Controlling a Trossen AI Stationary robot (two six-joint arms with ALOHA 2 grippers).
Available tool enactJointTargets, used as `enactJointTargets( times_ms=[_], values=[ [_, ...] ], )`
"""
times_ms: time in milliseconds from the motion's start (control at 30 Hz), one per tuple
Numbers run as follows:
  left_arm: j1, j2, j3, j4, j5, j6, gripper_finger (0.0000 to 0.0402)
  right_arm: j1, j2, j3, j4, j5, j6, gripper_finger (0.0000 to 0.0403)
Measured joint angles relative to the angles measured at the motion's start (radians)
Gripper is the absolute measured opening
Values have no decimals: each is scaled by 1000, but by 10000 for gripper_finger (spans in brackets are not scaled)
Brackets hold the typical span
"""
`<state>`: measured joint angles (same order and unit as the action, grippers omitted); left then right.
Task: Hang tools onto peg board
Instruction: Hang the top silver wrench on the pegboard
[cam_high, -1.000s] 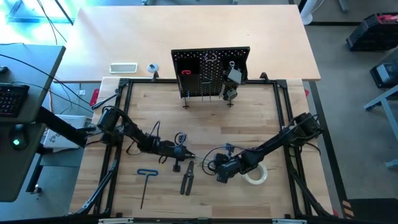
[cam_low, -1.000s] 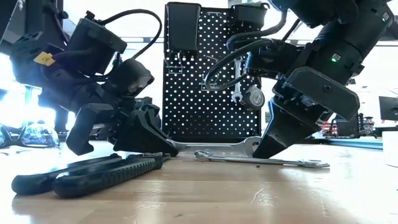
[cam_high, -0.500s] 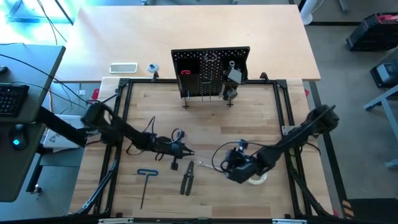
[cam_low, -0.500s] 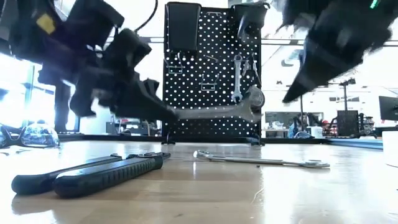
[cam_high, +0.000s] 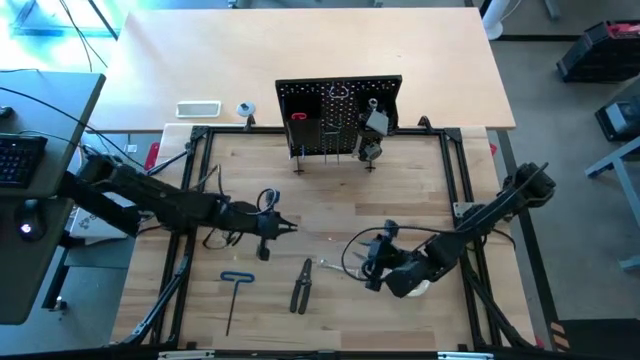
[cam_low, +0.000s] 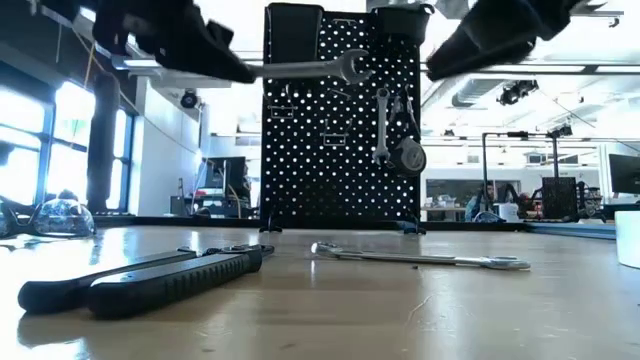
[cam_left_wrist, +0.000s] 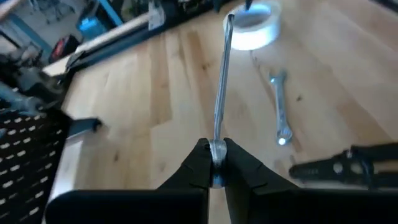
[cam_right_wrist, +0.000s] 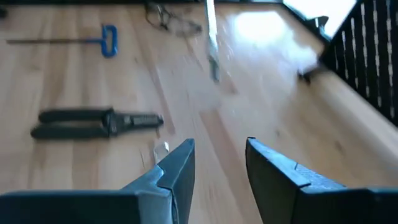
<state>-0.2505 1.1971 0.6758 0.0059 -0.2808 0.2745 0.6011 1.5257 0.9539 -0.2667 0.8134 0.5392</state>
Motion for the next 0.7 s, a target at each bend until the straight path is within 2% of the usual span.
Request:
enactJointTargets(
  times_ms=[100, 233, 500, 700],
  values=[
    [8, -16, 98, -222, -13, 6, 9, -24, 0, 1, 125, -1, -145, 135],
    [11, 6, 217, -419, -18, 12, 8, -76, 0, 46, 176, -48, -263, 135],
    [15, 105, 389, -590, -12, 46, 8, -193, 8, 135, 159, -206, -312, 135],
    [16, 204, 457, -616, -6, 96, 8, -256, 18, 145, 148, -354, -258, 135]
  ],
)
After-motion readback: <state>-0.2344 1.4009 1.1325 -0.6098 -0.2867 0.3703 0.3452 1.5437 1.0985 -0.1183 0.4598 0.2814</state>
